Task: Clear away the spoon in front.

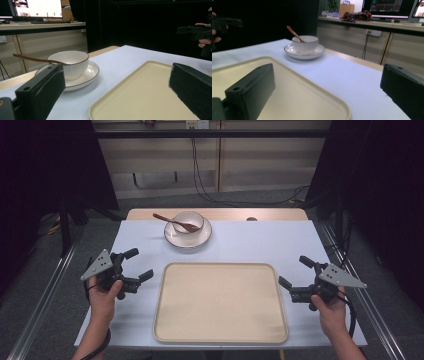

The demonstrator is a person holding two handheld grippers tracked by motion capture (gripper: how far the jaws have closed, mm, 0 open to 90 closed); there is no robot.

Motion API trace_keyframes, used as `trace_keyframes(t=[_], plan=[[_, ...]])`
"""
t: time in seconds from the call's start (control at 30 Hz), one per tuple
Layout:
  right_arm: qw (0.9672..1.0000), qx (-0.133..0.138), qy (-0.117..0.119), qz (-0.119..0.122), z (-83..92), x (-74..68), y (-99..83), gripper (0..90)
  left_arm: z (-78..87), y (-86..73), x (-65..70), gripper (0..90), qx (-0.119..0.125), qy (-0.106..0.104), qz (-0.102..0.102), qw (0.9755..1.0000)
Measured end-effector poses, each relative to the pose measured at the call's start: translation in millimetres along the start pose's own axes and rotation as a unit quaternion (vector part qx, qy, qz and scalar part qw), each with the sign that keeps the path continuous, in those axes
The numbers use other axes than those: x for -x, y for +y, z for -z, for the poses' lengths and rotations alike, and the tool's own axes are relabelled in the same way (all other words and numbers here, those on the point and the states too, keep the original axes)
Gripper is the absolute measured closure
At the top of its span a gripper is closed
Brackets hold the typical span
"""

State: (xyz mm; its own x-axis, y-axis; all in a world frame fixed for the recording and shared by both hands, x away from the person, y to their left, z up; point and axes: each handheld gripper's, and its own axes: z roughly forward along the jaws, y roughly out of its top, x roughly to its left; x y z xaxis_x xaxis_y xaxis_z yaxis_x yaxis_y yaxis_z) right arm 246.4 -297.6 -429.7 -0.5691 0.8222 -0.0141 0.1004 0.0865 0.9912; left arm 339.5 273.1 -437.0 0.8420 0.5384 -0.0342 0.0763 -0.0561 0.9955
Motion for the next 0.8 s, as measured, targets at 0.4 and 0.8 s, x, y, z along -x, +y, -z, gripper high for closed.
trace_keyframes(t=[0.4,0.8], plan=[[0.9997,-0.018,0.003,0.016,-2.2,-3.1,-3.4,0.0,-6.4,-1.3,-2.3,0.0,-0.025,0.01,0.004,0.9996],[0.9988,-0.034,0.021,0.029,-6.2,-7.1,-6.2,0.1,-17.5,5.7,-5.9,0.0,-0.033,0.028,0.006,0.999]])
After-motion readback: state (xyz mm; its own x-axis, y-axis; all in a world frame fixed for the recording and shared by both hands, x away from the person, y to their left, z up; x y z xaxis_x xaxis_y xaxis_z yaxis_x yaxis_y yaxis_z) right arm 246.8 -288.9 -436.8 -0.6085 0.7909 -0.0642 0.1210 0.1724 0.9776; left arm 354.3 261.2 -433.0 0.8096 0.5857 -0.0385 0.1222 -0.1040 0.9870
